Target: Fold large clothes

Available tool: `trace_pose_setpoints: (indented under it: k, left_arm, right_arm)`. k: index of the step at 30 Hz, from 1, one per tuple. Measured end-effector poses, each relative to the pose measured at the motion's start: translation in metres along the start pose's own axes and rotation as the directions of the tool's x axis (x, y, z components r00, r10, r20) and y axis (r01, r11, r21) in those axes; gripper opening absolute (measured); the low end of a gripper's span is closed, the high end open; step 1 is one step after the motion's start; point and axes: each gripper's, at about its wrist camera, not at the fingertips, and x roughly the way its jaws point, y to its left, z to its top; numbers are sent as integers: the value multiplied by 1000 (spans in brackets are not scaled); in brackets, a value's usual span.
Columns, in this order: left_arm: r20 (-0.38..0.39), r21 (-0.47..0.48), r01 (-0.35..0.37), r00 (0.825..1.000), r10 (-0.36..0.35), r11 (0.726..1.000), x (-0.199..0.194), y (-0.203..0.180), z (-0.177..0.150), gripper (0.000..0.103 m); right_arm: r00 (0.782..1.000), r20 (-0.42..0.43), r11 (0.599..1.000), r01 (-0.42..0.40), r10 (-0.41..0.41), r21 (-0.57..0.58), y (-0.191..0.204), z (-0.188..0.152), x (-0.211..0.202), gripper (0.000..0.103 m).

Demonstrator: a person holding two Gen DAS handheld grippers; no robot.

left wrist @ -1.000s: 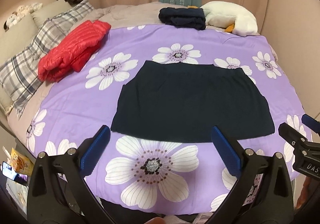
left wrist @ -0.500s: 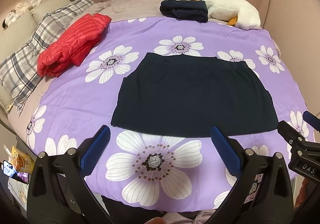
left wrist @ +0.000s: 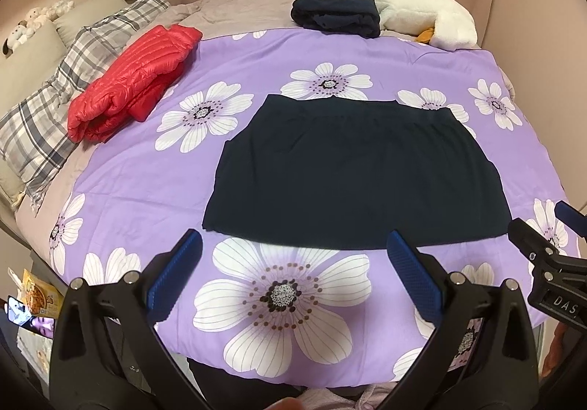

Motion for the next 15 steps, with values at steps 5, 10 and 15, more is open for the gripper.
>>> trace_pose_setpoints:
  k: [5, 10, 15]
  left_arm:
    - [-3, 6, 1, 1000, -1, 1000, 1, -1, -1, 101]
    - [-4, 6, -2, 1000, 2, 1000, 1, -2, -1, 101]
    - [-8, 19, 1, 1000, 0, 1000, 4, -4, -1, 101]
  right_arm:
    - [1000, 1, 1000, -2, 2, 7, -2, 0, 1, 102]
    - [1000, 1, 1000, -5, 5, 8, -3, 0, 2, 102]
    - [1000, -1, 1000, -4, 4, 10, -4, -1, 2, 102]
